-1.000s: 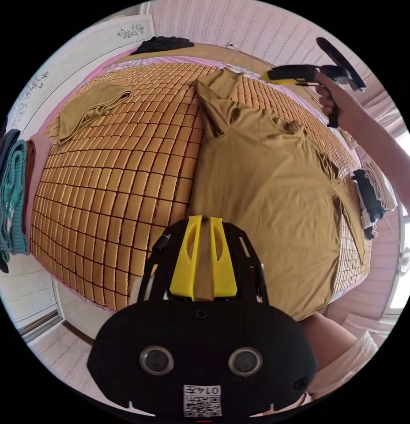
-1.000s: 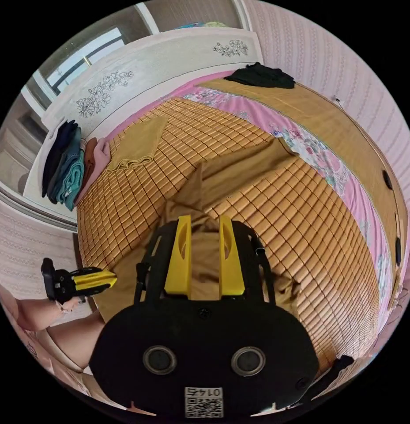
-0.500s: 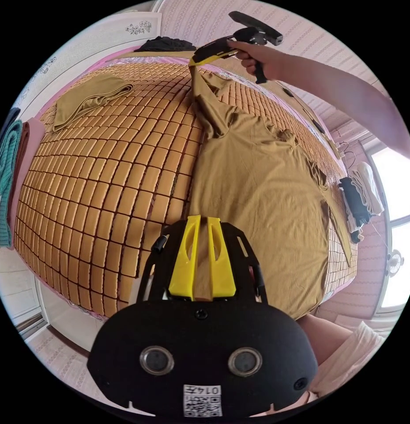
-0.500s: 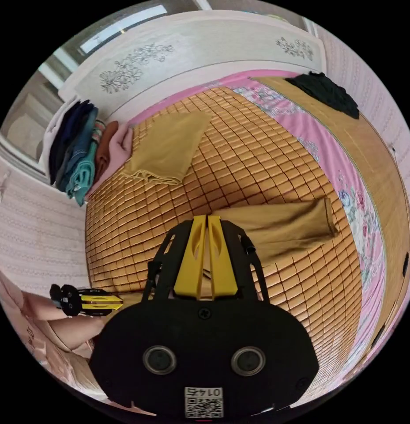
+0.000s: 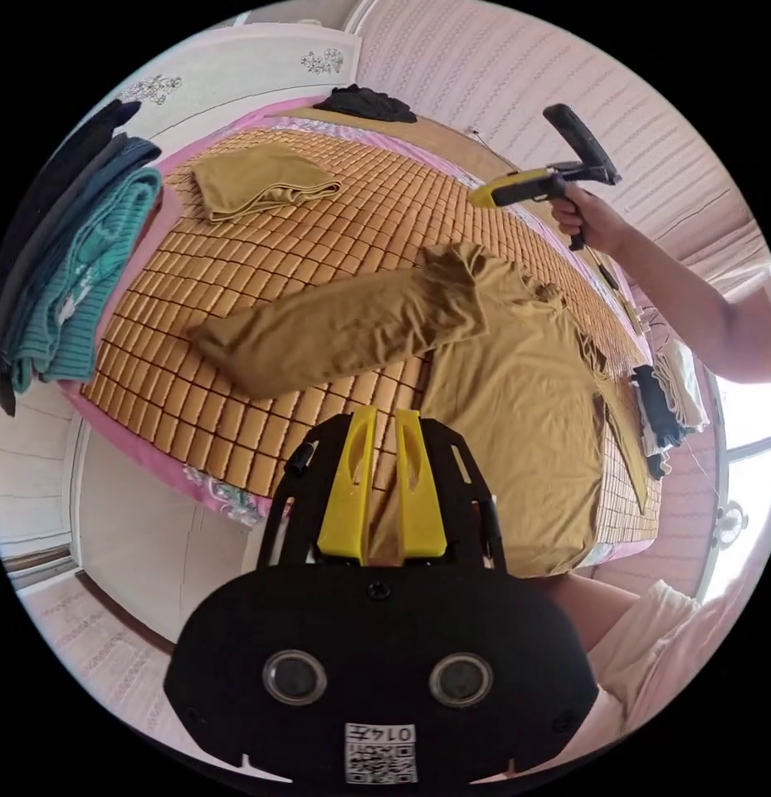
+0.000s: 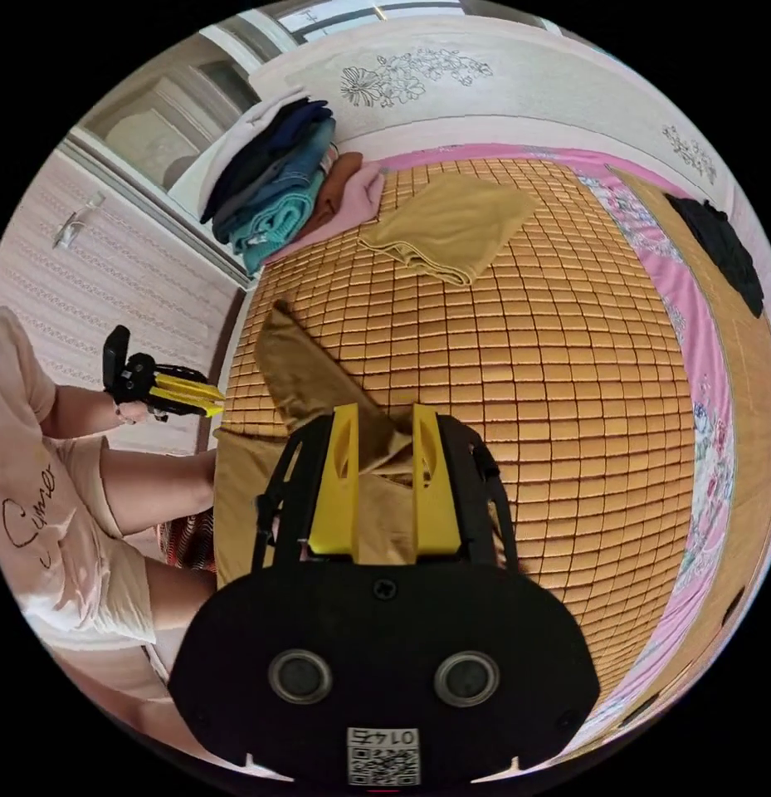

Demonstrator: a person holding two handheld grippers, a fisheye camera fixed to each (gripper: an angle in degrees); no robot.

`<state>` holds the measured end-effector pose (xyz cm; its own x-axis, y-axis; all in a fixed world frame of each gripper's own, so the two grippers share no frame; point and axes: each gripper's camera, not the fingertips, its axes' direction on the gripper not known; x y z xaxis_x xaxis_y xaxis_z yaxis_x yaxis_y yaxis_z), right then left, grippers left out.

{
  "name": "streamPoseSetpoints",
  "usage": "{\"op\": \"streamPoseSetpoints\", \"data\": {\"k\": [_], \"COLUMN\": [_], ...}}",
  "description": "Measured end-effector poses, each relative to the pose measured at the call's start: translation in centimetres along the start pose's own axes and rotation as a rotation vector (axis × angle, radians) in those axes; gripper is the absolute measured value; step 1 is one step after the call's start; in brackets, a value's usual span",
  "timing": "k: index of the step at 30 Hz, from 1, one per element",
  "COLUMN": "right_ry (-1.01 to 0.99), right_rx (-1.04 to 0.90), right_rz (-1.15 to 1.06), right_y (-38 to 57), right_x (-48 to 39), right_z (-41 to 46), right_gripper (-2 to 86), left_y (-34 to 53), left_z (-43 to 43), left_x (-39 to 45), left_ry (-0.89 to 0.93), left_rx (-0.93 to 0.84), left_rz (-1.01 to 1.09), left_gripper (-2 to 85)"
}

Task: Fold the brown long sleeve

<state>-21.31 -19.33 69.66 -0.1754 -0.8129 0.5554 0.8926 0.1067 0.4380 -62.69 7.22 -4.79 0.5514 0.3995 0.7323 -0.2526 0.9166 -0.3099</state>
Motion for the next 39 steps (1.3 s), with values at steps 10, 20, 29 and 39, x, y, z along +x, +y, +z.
{"op": "streamPoseSetpoints", "data": {"k": [10, 20, 29, 39], "right_ry": [0.199, 0.282, 0.277, 0.296], "right_rx": [-0.168, -0.124, -0.135, -0.132], "right_rz": [0.257, 0.282, 0.320, 0.345], "right_y": [-1.6, -3.3, -5.8, -6.8], "right_x": [5.2, 6.7, 8.7, 9.1], "right_z": [10.8, 12.9, 16.2, 17.3], "right_gripper": [6.8, -0.8, -0.9, -0.9], "left_y": [-3.9, -1.5, 0.0, 0.6], "left_z": [0.5, -5.1, -7.5, -5.5], "left_x": [-10.9, -10.8, -16.9, -19.6], "left_ry": [-0.211, -0.325, -0.293, -0.271], "left_rx": [-0.016, -0.016, 0.044, 0.035], "left_rz": [-0.263, -0.285, -0.497, -0.494], "left_gripper": [6.6, -0.3, 5.4, 7.4]}}
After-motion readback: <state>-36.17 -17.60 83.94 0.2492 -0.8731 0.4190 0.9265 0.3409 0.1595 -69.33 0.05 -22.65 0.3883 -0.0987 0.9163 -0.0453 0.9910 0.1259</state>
